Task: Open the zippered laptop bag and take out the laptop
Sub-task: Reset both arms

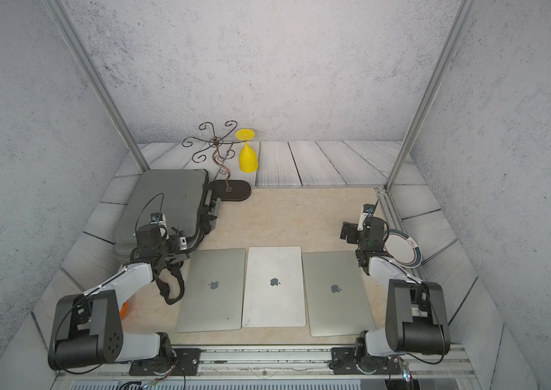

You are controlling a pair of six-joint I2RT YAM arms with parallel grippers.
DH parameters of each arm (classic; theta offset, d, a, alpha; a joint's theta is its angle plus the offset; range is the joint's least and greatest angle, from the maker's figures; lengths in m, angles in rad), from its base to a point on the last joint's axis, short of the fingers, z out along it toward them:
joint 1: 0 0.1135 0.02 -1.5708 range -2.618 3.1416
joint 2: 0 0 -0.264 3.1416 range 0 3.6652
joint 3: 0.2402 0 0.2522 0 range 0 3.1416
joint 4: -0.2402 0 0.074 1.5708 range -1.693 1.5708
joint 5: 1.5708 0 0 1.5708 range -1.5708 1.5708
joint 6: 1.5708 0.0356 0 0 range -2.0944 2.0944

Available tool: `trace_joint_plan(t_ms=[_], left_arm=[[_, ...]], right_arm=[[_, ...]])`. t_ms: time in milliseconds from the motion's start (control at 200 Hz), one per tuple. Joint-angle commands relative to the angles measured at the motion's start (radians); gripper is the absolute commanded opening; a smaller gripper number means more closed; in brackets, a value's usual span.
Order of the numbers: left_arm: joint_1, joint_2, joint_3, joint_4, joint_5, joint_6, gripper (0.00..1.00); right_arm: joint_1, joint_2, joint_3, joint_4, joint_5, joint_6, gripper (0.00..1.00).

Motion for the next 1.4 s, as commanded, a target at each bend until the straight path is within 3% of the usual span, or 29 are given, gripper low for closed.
trace_joint_plan(t_ms=[0, 320, 545, 1101, 1271, 1391], left_arm=[[0.01, -0.003, -0.02, 0.044, 0.002, 0.007, 0.99], [0.03, -0.025, -0.033, 0.076, 0.159, 0.033, 0.99], [0.025, -0.034, -0.037, 0.073, 0.208, 0.027, 0.99], [0.011, -0.046, -0.054, 0.078, 0.239, 0.01, 0.99], [0.011, -0.043, -0.062, 0.089, 0.255, 0.001, 0.99], [0.011, -0.046, -0.064, 0.087, 0.253, 0.005, 0.99]], right_arm=[[-0.01, -0.002, -0.013, -0.01, -0.019, -0.008, 0.99], [-0.012, 0.035, -0.135, 0.188, -0.041, -0.005, 0.99], [-0.013, 0.037, -0.149, 0.211, -0.052, -0.009, 0.99], [-0.009, 0.065, -0.155, 0.238, -0.005, 0.003, 0.99], [-0.009, 0.076, -0.228, 0.389, -0.071, -0.025, 0.99], [-0.009, 0.077, -0.22, 0.371, -0.066, -0.025, 0.99]])
